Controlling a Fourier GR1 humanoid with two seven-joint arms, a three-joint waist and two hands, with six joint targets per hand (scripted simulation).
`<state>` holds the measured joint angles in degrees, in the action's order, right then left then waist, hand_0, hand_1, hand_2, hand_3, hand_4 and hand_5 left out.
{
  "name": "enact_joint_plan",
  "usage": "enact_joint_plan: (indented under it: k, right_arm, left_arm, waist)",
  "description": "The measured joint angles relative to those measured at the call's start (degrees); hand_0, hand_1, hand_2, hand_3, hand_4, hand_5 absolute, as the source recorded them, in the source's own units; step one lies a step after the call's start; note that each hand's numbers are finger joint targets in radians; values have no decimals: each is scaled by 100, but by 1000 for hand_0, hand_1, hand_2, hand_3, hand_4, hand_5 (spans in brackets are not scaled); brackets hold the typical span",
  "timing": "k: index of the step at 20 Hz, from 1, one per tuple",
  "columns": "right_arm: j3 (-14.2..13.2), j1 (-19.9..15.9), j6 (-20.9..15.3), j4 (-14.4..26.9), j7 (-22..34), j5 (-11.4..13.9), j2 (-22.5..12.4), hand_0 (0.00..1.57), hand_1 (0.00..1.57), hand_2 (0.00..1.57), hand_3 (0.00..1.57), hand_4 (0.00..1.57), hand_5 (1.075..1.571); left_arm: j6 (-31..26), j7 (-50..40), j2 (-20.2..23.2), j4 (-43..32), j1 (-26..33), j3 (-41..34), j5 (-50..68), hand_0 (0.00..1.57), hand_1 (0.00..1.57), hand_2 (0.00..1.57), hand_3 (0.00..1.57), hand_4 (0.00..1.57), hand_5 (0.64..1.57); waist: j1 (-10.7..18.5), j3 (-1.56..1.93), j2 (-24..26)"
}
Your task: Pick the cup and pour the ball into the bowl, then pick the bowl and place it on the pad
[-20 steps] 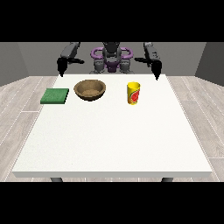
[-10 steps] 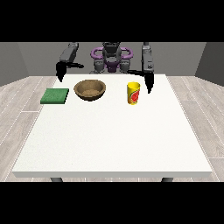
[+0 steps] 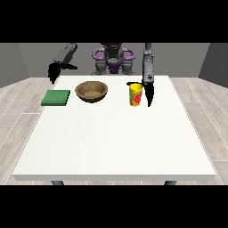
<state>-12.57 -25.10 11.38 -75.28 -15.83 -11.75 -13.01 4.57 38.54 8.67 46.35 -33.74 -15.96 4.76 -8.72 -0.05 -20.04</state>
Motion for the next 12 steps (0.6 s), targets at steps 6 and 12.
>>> enact_joint_plan:
  k: [6,12]
  right_arm:
    - [-57,-190,89,-224,25,-86,-178,0,0,0,0,0,1569]
    - [-190,-246,312,-270,-42,-200,-441,0,0,143,410,0,1569]
  left_arm:
    - [268,507,121,-637,-456,-193,-30,0,0,0,0,0,1338]
    - [979,792,142,-192,-131,-128,-300,1315,1315,1571,1571,1007,1545]
  waist:
    - [-269,8,-445]
    - [-478,131,-620]
